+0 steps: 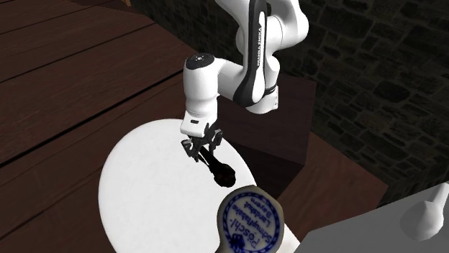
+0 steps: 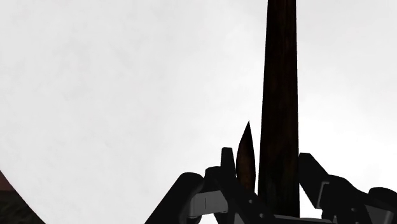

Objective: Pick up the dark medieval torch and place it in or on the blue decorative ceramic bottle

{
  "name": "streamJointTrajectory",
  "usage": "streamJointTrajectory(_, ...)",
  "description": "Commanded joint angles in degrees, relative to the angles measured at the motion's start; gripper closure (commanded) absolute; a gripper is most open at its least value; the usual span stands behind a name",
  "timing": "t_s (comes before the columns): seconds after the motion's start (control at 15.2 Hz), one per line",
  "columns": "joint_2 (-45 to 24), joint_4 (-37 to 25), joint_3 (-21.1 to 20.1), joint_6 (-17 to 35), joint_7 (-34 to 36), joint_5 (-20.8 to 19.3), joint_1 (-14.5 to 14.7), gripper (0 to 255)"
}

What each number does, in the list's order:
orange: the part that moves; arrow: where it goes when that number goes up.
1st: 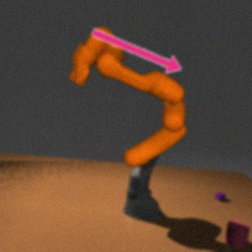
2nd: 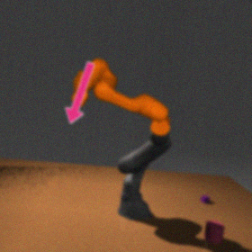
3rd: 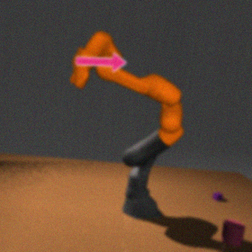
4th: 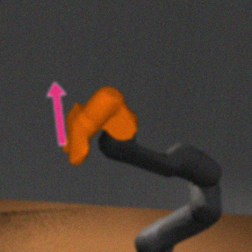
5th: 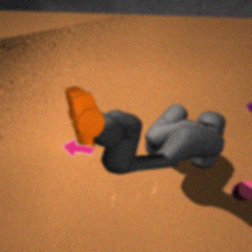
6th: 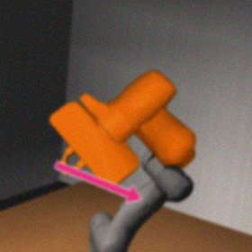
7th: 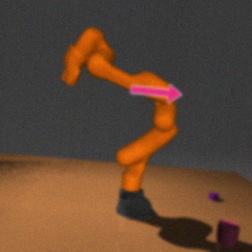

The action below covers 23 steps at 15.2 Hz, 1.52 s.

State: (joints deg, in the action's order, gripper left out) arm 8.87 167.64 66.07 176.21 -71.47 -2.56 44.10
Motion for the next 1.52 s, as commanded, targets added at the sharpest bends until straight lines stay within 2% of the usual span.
streamJointTrajectory(0.0, 1.40, 0.13, -7.70, -1.83, 3.19, -4.25, -8.79, 255)
streamJointTrajectory(0.07, 2.49, 0.12, -11.15, -3.11, 4.99, -6.66, -12.84, 255)
streamJointTrajectory(0.2, 4.83, 0.05, -15.94, -5.72, 7.87, -10.51, -18.55, 255)
streamJointTrajectory(0.46, 9.67, -0.31, -21.41, -11.04, 11.53, -15.25, -24.92, 255)
streamJointTrajectory(0.86, 16.51, -1.25, -25.97, -18.88, 14.16, -18.11, -29.38, 255)
streamJointTrajectory(1.45, 25.00, -3.72, -30.28, -29.80, 15.81, -18.62, -31.91, 255)
